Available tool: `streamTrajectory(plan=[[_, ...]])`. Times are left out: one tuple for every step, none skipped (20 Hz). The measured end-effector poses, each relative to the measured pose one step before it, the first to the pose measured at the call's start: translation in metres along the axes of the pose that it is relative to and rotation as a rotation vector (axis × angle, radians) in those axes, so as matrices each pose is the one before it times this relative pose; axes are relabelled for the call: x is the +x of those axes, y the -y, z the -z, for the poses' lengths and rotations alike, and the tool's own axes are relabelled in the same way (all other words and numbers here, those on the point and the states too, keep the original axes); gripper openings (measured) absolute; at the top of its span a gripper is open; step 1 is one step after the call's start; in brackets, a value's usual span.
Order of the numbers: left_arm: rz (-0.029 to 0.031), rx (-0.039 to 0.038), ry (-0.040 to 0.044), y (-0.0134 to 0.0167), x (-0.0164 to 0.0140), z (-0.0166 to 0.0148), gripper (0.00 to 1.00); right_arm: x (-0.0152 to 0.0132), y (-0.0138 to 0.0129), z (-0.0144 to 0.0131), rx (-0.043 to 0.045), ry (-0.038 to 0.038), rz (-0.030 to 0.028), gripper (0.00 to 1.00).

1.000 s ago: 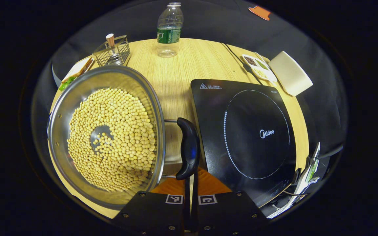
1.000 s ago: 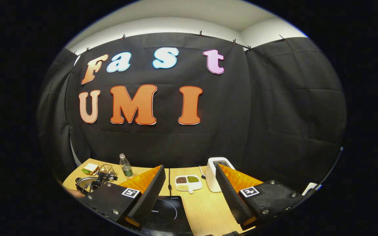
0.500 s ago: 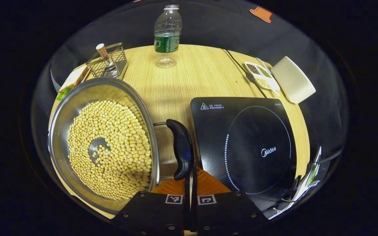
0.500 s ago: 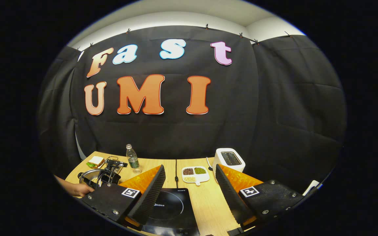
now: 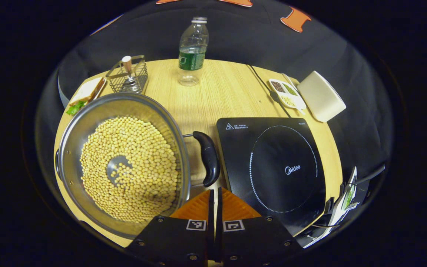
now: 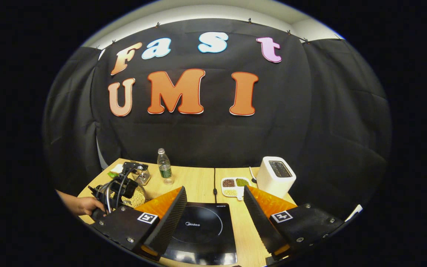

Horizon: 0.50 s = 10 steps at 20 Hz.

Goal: First push the handle of the pot to place it horizontally, then grasp the pot with both hands and set it on the induction cooktop.

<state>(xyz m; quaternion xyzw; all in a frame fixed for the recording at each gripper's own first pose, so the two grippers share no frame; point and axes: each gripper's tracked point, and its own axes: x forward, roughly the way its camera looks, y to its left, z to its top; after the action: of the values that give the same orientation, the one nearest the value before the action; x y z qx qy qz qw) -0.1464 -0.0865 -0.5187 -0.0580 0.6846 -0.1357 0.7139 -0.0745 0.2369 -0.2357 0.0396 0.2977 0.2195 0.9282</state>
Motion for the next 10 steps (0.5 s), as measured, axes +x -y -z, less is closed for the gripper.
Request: streamTrajectory(plan=[[-0.0095,-0.0092,0.01472,-0.00783,-0.01132,0.0006,0.02,0.0039,-0.00784,0.00269,-0.00606,-0.01081,-0.01809,0.96],[0.00837,-0.01185,0.01087,-0.00585,-0.0085,0.00046,0.02,0.00439,-0.00908,0.00237,-0.0058,-0.01171,-0.01982,0.96],[0.00142,-0.01028,0.0075,-0.00636,-0.00485,-0.00274,0.02,0.00417,-0.00951,0.00255,-0.00453,-0.01278,-0.02155,0.96],[-0.00827,-0.00462,0.00884,-0.00946,-0.00821,0.00327,0.02,0.00606,-0.0104,0.00489,-0.0043,-0.01927,-0.02309,0.96],[-0.04155,0.0102,0.01774,-0.01566,-0.00879,-0.00076,0.02,0.00562,-0.01168,0.00411,-0.00504,-0.02197,-0.02653,0.95],[-0.03279,0.00714,0.02038,-0.01409,-0.00667,0.00013,0.02,0.00576,-0.01205,0.00496,-0.00558,-0.0239,-0.02612,0.97],[-0.0243,0.00133,0.01806,-0.01493,-0.00637,-0.00181,0.02,0.00628,-0.01188,0.00575,-0.00438,-0.0255,-0.02574,0.98],[-0.02594,-0.00216,0.01274,-0.01589,-0.00681,0.00029,0.02,0.0064,-0.01309,0.00574,-0.0022,-0.02458,-0.02856,0.95],[-0.02234,-0.00806,0.00689,-0.01519,-0.00569,0.00172,0.02,0.00628,-0.01232,0.00446,-0.00244,-0.02506,-0.02689,0.95],[-0.02837,-0.01401,0.00443,-0.01546,-0.00251,0.00458,0.02,0.00674,-0.01312,0.0036,-0.00498,-0.02373,-0.02463,0.96]])
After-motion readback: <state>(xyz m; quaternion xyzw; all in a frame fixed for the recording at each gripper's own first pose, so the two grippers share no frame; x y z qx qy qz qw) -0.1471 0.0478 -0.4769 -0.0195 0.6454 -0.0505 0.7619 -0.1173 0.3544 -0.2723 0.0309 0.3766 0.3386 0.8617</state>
